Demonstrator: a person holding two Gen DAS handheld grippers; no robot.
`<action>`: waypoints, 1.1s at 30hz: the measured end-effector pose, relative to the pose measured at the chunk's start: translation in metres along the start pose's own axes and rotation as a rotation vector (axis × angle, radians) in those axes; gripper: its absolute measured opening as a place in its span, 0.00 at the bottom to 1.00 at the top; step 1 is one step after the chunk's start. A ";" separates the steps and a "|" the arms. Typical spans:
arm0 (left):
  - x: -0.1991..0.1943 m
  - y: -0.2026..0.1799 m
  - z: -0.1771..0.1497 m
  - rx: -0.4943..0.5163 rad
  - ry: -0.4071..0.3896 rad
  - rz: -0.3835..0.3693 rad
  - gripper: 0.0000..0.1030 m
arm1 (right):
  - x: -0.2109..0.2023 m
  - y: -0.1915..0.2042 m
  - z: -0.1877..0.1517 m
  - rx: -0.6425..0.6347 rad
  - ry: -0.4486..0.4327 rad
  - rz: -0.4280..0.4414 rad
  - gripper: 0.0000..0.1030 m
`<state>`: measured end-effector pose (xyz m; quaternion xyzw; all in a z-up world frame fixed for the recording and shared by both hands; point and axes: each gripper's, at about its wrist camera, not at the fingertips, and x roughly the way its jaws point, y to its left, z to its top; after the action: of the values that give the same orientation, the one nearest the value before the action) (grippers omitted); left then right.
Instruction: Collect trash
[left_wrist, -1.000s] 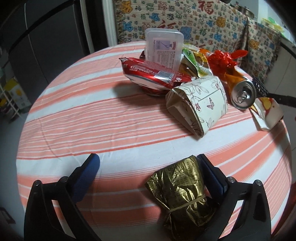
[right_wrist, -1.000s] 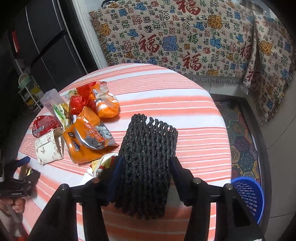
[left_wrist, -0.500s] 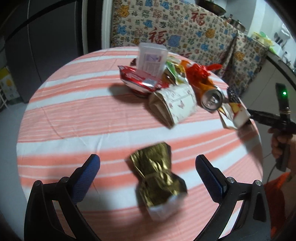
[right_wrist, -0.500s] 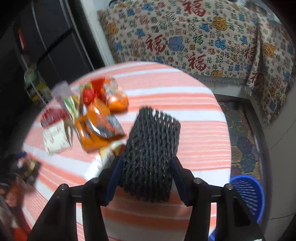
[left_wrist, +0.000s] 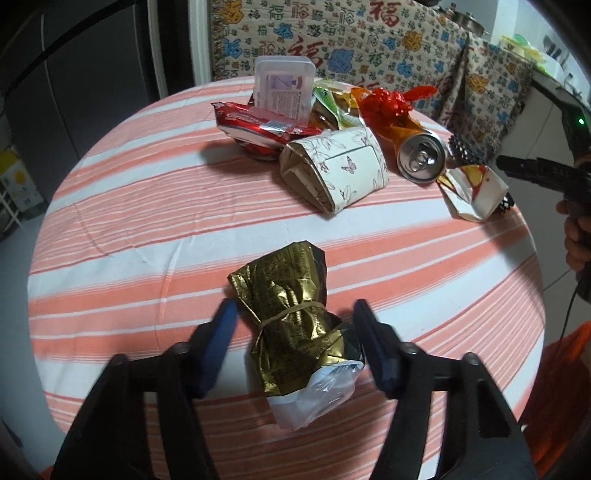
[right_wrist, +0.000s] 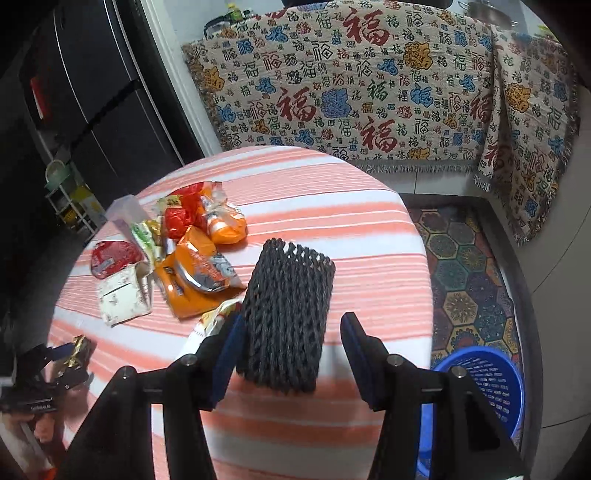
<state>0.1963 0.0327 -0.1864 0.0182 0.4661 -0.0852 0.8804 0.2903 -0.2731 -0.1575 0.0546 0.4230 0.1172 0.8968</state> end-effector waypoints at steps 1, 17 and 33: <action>-0.001 0.000 -0.001 0.006 -0.007 0.012 0.54 | 0.005 0.002 -0.001 -0.002 0.005 -0.001 0.54; -0.027 -0.019 0.020 -0.030 -0.130 -0.076 0.37 | -0.015 -0.012 -0.017 -0.025 -0.007 -0.039 0.09; -0.028 -0.247 0.084 0.216 -0.121 -0.437 0.38 | -0.108 -0.167 -0.066 0.168 -0.038 -0.229 0.10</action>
<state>0.2083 -0.2162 -0.1045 0.0061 0.3936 -0.3237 0.8604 0.2006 -0.4622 -0.1519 0.0833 0.4178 -0.0226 0.9044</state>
